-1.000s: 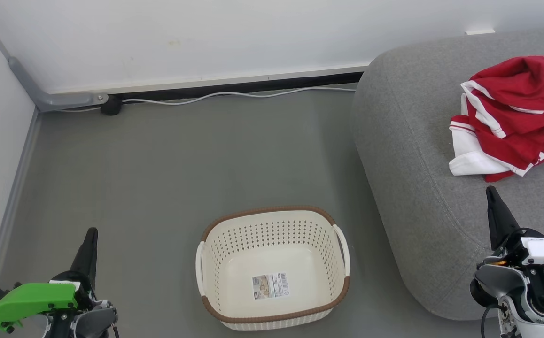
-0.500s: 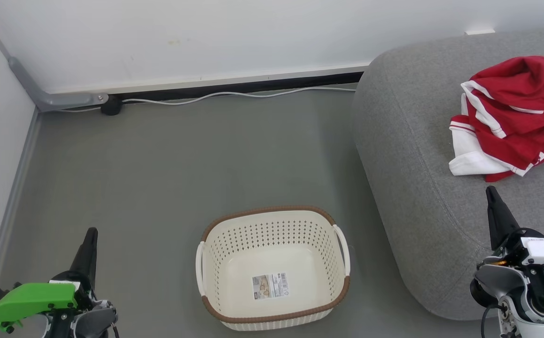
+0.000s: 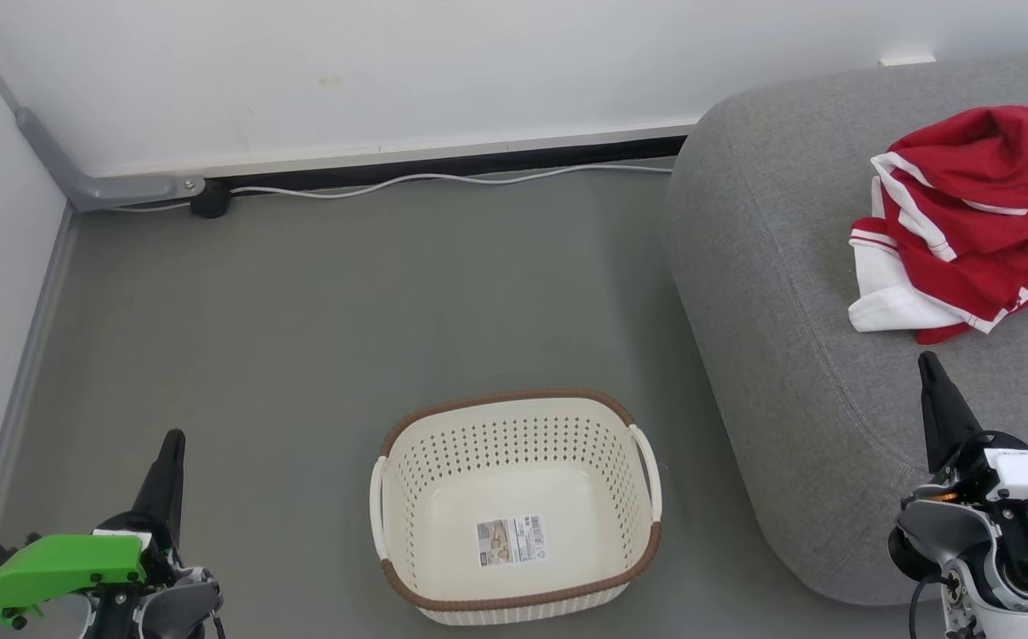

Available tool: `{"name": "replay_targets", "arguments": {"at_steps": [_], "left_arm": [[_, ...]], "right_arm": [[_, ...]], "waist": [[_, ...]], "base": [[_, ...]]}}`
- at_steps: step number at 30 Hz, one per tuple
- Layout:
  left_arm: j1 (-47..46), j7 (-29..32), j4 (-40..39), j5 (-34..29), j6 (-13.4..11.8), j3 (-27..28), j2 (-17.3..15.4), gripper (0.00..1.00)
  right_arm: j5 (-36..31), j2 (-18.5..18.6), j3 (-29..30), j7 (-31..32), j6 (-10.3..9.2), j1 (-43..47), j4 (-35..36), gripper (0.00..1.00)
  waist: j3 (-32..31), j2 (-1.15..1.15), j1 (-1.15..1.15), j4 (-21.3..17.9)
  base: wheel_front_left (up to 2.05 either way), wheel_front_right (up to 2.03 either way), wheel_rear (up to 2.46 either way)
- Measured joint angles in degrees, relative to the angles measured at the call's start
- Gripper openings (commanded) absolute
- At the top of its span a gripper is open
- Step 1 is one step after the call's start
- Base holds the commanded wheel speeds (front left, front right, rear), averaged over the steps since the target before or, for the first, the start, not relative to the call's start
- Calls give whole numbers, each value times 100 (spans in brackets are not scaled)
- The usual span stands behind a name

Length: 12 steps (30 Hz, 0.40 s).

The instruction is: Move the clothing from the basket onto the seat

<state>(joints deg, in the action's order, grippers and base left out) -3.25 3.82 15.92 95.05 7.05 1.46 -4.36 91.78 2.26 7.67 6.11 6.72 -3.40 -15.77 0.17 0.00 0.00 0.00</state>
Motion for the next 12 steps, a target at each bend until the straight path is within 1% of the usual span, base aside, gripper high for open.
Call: {"name": "replay_targets", "arguments": {"at_steps": [12], "left_arm": [[0,0,-3,-1,0,5,2,0]], "right_arm": [[0,0,0,0,0,0,0,0]], "waist": [[0,0,0,0]], "base": [[0,0,0]]}}
